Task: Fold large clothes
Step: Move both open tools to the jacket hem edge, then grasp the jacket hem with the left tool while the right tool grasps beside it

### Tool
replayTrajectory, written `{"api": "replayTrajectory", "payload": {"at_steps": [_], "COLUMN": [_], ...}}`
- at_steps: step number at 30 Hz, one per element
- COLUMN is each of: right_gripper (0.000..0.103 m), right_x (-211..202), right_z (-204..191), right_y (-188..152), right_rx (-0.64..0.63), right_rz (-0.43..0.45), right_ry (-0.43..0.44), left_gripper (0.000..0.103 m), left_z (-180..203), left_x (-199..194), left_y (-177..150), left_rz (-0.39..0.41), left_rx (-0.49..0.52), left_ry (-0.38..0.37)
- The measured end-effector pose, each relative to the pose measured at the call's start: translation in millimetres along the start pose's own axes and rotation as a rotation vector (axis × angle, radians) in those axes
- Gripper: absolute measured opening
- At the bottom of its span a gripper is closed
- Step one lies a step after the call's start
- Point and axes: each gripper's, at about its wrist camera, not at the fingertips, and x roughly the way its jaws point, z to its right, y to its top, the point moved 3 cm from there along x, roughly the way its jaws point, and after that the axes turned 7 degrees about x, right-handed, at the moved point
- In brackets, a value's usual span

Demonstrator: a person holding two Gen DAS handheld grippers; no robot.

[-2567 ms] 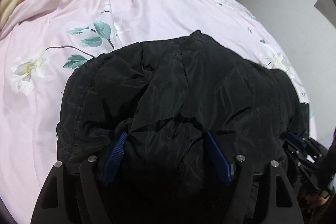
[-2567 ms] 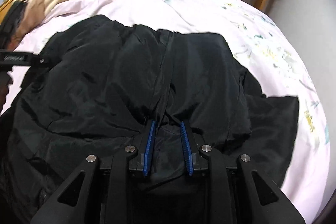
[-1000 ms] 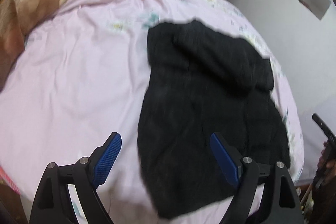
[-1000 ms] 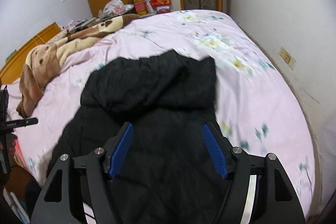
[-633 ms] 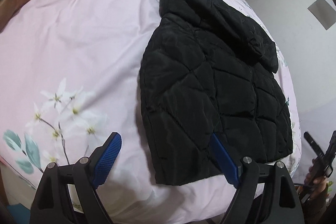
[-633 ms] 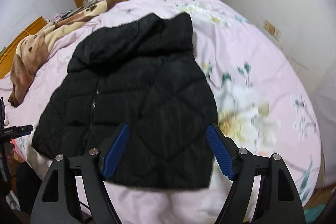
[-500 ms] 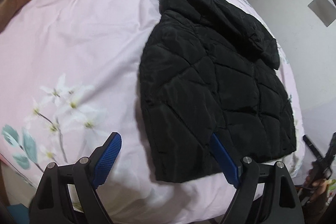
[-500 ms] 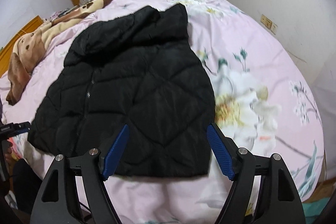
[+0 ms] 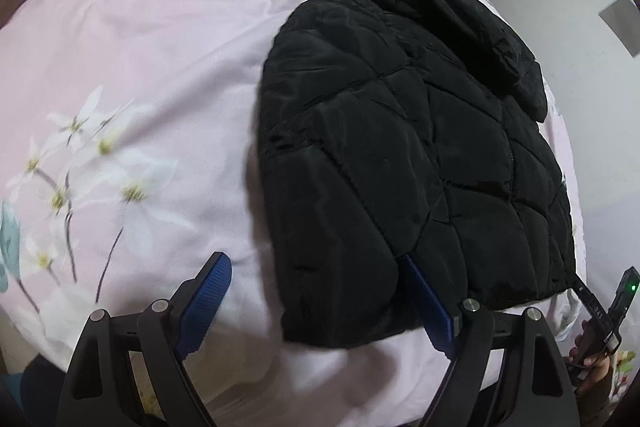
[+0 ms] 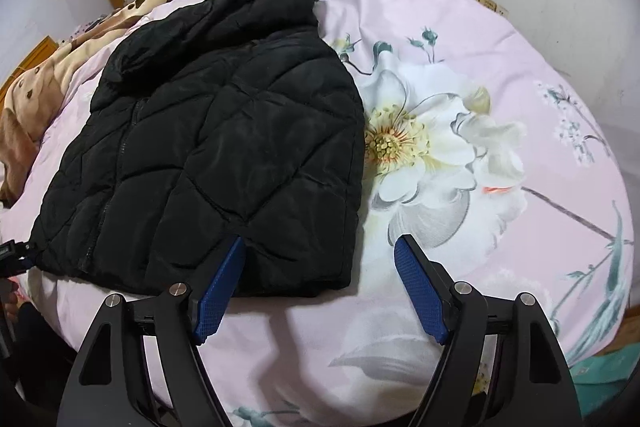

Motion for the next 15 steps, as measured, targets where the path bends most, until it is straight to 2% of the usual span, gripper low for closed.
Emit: {"api": "replayTrajectory", "payload": {"at_steps": [7, 10, 12, 13, 14, 15], "right_gripper": [0.077, 0.077, 0.068, 0.057, 0.051, 0.05], "right_x": [12.7, 13.7, 14.2, 14.2, 14.2, 13.7], "right_z": [-6.9, -7.1, -7.3, -8.4, -10.2, -12.7], "right_y": [-0.4, -0.1, 0.3, -0.1, -0.6, -1.1], "right_rx": [-0.019, -0.007, 0.007, 0.012, 0.013, 0.005], "right_rz": [-0.022, -0.031, -0.038, -0.044, -0.048, -0.046], "right_ry": [-0.006, -0.013, -0.009, 0.003, 0.004, -0.016], "left_gripper": [0.086, 0.074, 0.059, 0.059, 0.053, 0.049], "left_z": [9.3, 12.7, 14.7, 16.1, 17.3, 18.2], "left_x": [8.6, 11.0, 11.4, 10.8, 8.7, 6.8], "left_y": [1.2, 0.4, 0.2, 0.2, 0.5, -0.2], "left_rz": [0.002, 0.001, 0.006, 0.01, 0.019, 0.027], "left_rx": [0.01, 0.0, -0.006, -0.006, -0.004, 0.0], "left_ry": [0.027, 0.016, -0.001, 0.005, 0.015, 0.018]}}
